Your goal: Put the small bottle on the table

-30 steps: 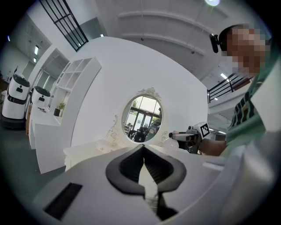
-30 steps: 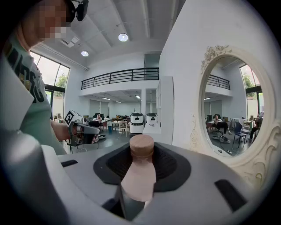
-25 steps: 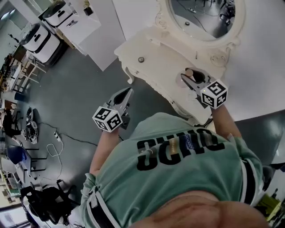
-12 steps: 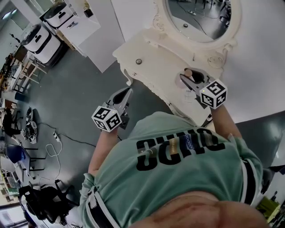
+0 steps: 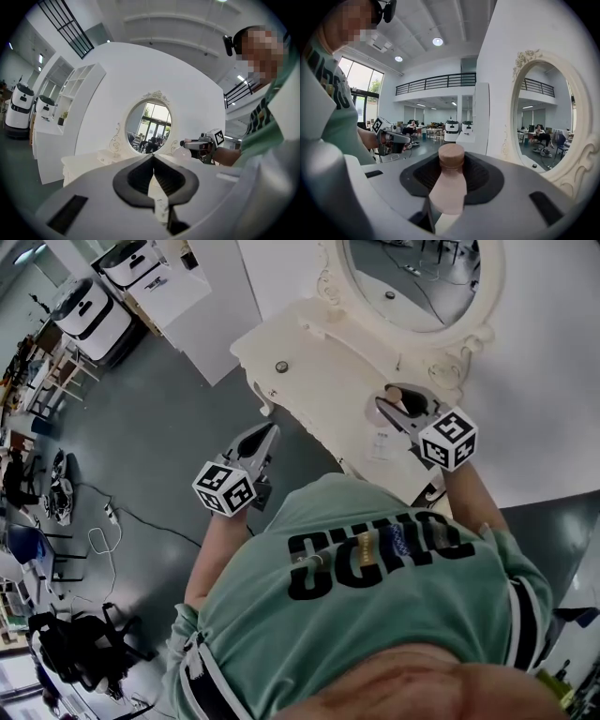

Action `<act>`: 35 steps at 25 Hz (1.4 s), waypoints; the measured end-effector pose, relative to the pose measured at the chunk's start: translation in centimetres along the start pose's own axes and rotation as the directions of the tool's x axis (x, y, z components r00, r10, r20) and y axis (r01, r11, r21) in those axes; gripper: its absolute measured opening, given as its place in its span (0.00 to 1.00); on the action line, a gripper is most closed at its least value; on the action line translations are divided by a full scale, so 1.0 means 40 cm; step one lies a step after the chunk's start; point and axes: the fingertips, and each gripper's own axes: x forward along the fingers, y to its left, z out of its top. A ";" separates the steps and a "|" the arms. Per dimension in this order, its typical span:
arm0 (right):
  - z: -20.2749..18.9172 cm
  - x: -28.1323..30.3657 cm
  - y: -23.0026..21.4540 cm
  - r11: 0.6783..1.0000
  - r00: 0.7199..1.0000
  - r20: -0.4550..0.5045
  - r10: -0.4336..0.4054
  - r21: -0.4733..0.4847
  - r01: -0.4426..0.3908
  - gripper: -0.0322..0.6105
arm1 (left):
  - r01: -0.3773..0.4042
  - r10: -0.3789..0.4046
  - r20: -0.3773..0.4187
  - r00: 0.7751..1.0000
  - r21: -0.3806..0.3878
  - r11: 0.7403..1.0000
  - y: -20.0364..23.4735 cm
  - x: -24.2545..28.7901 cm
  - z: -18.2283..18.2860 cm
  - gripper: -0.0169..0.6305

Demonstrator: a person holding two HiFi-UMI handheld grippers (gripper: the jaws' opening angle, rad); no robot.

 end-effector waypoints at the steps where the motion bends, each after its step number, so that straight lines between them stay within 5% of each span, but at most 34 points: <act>1: -0.001 -0.003 -0.008 1.000 1.000 -0.001 0.007 -0.001 -0.007 0.25 | -0.003 0.003 -0.004 1.000 -0.003 1.000 -0.008 0.010 -0.004 0.04; 6: -0.018 0.017 -0.049 1.000 1.000 -0.006 0.028 0.009 -0.028 0.25 | -0.017 0.017 -0.027 0.999 -0.014 1.000 -0.006 0.042 -0.023 0.04; 12: -0.044 0.129 -0.063 0.999 1.000 -0.018 0.025 0.031 -0.024 0.25 | -0.022 0.020 -0.033 0.999 -0.036 0.999 0.116 0.041 -0.036 0.04; 19: -0.002 0.366 -0.107 0.998 0.999 -0.017 -0.048 0.036 0.049 0.25 | 0.070 -0.071 -0.033 0.997 -0.035 0.997 0.393 0.089 0.009 0.04; 28: 0.121 0.719 -0.167 0.980 0.985 -0.006 -0.174 0.094 0.173 0.25 | 0.200 -0.198 -0.084 0.977 0.013 0.980 0.779 0.138 0.178 0.04; 35: 0.140 0.876 -0.210 0.957 0.965 -0.033 -0.260 0.124 0.262 0.25 | 0.292 -0.290 -0.124 0.949 -0.001 0.956 0.963 0.193 0.212 0.04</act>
